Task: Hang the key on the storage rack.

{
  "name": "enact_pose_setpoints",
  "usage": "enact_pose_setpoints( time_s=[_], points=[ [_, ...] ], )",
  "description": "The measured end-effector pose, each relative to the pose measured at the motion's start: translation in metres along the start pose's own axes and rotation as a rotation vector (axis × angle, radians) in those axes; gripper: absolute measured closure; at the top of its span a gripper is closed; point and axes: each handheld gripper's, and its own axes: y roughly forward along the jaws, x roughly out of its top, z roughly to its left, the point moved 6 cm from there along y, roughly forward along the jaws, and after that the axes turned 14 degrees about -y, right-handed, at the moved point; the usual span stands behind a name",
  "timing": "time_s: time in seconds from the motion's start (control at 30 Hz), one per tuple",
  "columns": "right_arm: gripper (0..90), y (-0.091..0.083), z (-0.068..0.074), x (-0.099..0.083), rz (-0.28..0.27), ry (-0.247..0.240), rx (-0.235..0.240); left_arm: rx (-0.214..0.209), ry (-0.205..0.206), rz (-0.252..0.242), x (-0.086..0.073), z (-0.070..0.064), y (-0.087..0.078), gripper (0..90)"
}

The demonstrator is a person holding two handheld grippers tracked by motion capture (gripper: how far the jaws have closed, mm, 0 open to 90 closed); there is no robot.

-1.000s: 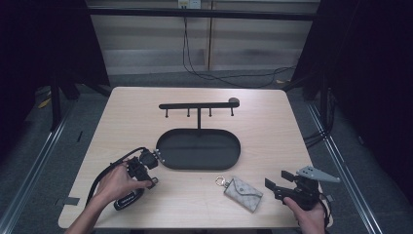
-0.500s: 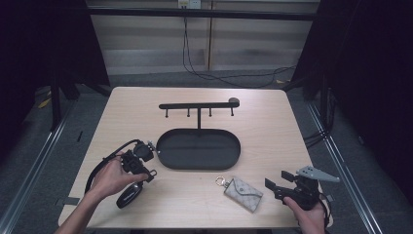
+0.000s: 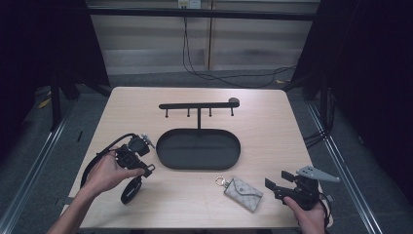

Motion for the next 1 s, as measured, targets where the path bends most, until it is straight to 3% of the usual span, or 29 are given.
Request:
enact_pose_setpoints(
  time_s=[0.1, 0.2, 0.37, 0.87, 1.0],
  points=[
    [22.8, 0.000, 0.000, 0.000, 0.001, 0.001, 0.000, -0.002, 0.014, -0.004, -0.001, -0.001, -0.005, 70.5],
    [22.8, 0.000, 0.000, 0.000, 0.000, 0.001, 0.000, -0.004, 0.004, -0.013, -0.001, -0.001, -0.007, 70.5],
    [22.8, 0.000, 0.000, 0.000, 0.000, 0.001, -0.001, -0.021, -0.013, 0.015, 0.001, -0.001, -0.017, 70.5],
    [22.8, 0.000, 0.000, 0.000, 0.000, 0.001, 0.000, 0.023, -0.017, 0.085, 0.011, -0.005, -0.038, 70.6],
    [22.8, 0.000, 0.000, 0.000, 0.000, 0.001, 0.000, 0.014, -0.028, 0.111, 0.016, -0.006, -0.042, 70.6]
  ],
)
